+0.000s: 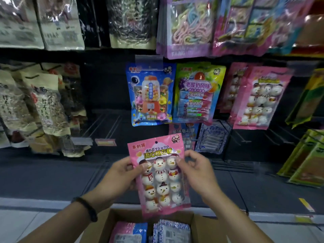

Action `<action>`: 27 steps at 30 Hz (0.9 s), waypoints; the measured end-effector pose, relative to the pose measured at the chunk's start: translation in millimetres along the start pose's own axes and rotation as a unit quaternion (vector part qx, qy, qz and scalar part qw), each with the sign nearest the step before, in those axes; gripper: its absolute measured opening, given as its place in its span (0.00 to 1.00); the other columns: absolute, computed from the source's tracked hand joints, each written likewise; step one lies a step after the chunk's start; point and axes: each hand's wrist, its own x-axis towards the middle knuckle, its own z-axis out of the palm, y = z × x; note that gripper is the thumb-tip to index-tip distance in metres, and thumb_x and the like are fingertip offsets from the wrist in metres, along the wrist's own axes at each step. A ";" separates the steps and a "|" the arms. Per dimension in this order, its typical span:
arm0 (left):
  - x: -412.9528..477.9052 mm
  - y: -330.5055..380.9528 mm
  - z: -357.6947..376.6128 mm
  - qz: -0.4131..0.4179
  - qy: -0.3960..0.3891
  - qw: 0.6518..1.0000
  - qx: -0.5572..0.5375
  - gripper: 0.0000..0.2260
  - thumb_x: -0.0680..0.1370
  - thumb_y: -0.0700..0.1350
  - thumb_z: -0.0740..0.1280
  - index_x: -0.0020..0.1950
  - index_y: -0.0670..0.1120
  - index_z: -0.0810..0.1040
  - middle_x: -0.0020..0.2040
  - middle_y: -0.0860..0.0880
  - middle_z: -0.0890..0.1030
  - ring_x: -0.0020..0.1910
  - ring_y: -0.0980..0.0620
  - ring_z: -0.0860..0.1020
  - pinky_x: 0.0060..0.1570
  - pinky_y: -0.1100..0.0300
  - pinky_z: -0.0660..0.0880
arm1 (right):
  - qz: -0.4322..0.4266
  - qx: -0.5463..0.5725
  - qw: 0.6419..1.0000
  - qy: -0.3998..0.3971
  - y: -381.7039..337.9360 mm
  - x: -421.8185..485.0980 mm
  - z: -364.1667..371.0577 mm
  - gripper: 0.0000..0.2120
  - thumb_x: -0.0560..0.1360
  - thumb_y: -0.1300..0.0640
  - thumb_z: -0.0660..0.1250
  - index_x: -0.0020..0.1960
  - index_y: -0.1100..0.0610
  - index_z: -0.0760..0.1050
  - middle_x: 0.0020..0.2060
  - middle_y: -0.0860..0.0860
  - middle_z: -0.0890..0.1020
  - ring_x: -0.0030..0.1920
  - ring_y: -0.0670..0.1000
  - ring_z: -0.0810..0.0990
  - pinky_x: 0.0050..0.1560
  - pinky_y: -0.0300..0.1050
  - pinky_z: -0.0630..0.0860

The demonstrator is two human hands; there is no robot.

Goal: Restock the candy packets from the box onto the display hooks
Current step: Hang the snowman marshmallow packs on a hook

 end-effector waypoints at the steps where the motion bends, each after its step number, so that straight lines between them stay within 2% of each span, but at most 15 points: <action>1: 6.3 8.8 7.8 0.010 0.005 1.000 -0.008 0.06 0.82 0.41 0.69 0.58 0.42 0.81 0.48 0.42 0.88 0.42 0.45 0.87 0.35 0.55 0.79 | -0.013 -0.004 1.000 0.018 -2.0 2.6 -8.2 0.04 0.82 0.53 0.72 0.48 0.50 0.83 0.43 0.54 0.88 0.43 0.58 0.87 0.45 0.49 0.81; 2: 12.6 18.4 16.7 0.020 0.005 1.000 -0.011 0.07 0.82 0.41 0.70 0.59 0.43 0.82 0.51 0.41 0.88 0.46 0.42 0.87 0.37 0.52 0.81 | -0.021 -0.010 0.999 0.038 -4.7 5.4 -17.2 0.04 0.82 0.52 0.72 0.48 0.49 0.83 0.42 0.55 0.88 0.43 0.62 0.86 0.44 0.50 0.79; 4: 26.1 39.2 36.7 0.040 -0.009 0.999 -0.017 0.07 0.83 0.46 0.69 0.59 0.45 0.83 0.53 0.41 0.88 0.49 0.41 0.87 0.44 0.44 0.84 | -0.034 -0.009 0.996 0.076 -12.4 11.1 -37.9 0.04 0.82 0.51 0.72 0.48 0.47 0.84 0.42 0.54 0.88 0.44 0.60 0.86 0.47 0.54 0.81; 5: 32.5 51.1 47.6 0.045 -0.018 0.999 -0.025 0.09 0.83 0.48 0.68 0.58 0.46 0.83 0.52 0.41 0.88 0.49 0.41 0.87 0.45 0.43 0.85 | -0.041 -0.007 0.994 0.097 -17.5 14.4 -49.4 0.05 0.81 0.52 0.72 0.48 0.48 0.85 0.42 0.51 0.88 0.45 0.56 0.87 0.51 0.57 0.82; 8: 52.7 87.4 79.8 0.063 -0.030 0.997 -0.022 0.12 0.84 0.52 0.67 0.56 0.46 0.84 0.48 0.42 0.88 0.47 0.41 0.88 0.39 0.51 0.84 | -0.057 -0.018 0.984 0.169 -32.6 29.1 -83.8 0.05 0.80 0.53 0.74 0.46 0.50 0.86 0.41 0.49 0.89 0.46 0.52 0.88 0.54 0.59 0.83; 12: 89.5 126.0 116.9 0.109 -0.037 0.993 0.021 0.09 0.83 0.51 0.69 0.56 0.47 0.84 0.50 0.37 0.87 0.49 0.35 0.86 0.40 0.49 0.84 | -0.095 -0.042 0.959 0.265 -50.3 51.2 -126.3 0.03 0.78 0.48 0.75 0.45 0.44 0.85 0.37 0.50 0.86 0.40 0.53 0.86 0.44 0.55 0.82; 14: 106.4 143.2 138.5 0.110 -0.055 0.992 0.013 0.09 0.82 0.50 0.70 0.56 0.46 0.84 0.48 0.37 0.86 0.46 0.35 0.86 0.42 0.47 0.85 | -0.102 -0.046 0.947 0.302 -56.4 57.1 -147.7 0.05 0.78 0.45 0.74 0.48 0.45 0.85 0.32 0.48 0.82 0.31 0.45 0.79 0.35 0.47 0.77; 16: 121.5 156.2 163.6 0.098 -0.082 0.992 -0.008 0.08 0.82 0.49 0.71 0.57 0.46 0.84 0.47 0.37 0.82 0.45 0.38 0.83 0.39 0.50 0.84 | -0.110 -0.035 0.933 0.341 -57.6 61.9 -166.6 0.05 0.78 0.44 0.73 0.47 0.44 0.84 0.28 0.48 0.76 0.28 0.44 0.74 0.33 0.46 0.73; 18: 135.1 165.6 191.1 0.085 -0.106 0.990 -0.024 0.07 0.82 0.47 0.71 0.56 0.45 0.84 0.47 0.40 0.77 0.44 0.42 0.78 0.37 0.53 0.83 | -0.123 -0.019 0.919 0.374 -56.6 65.9 -181.8 0.04 0.80 0.44 0.72 0.47 0.41 0.82 0.30 0.48 0.75 0.30 0.47 0.75 0.34 0.48 0.75; 20: 145.2 174.3 218.1 0.080 -0.111 0.990 -0.025 0.06 0.83 0.46 0.70 0.55 0.44 0.83 0.43 0.43 0.75 0.39 0.45 0.77 0.36 0.52 0.83 | -0.124 -0.009 0.908 0.401 -50.5 72.7 -194.7 0.04 0.81 0.44 0.70 0.53 0.41 0.82 0.35 0.48 0.79 0.35 0.48 0.78 0.36 0.47 0.75; 23: 157.4 189.2 255.3 0.088 -0.113 0.990 -0.009 0.07 0.83 0.46 0.69 0.52 0.43 0.82 0.35 0.48 0.73 0.31 0.50 0.75 0.42 0.45 0.85 | -0.128 -0.019 0.887 0.444 -38.4 83.1 -215.2 0.15 0.80 0.43 0.70 0.66 0.42 0.80 0.46 0.47 0.82 0.45 0.46 0.82 0.46 0.47 0.79; 25: 170.6 195.8 274.8 0.105 -0.105 0.989 0.001 0.10 0.83 0.48 0.69 0.48 0.43 0.80 0.33 0.48 0.72 0.28 0.51 0.75 0.39 0.49 0.84 | -0.148 -0.037 0.876 0.457 -32.7 87.9 -225.3 0.18 0.81 0.43 0.70 0.70 0.41 0.77 0.50 0.46 0.79 0.48 0.45 0.80 0.51 0.46 0.79; 27: 184.1 202.0 293.0 0.131 -0.086 0.988 0.012 0.15 0.82 0.53 0.70 0.50 0.40 0.79 0.32 0.47 0.72 0.29 0.48 0.76 0.38 0.49 0.82 | -0.165 -0.054 0.872 0.457 -27.6 93.4 -231.6 0.20 0.81 0.43 0.69 0.73 0.42 0.76 0.54 0.44 0.75 0.55 0.49 0.78 0.56 0.49 0.78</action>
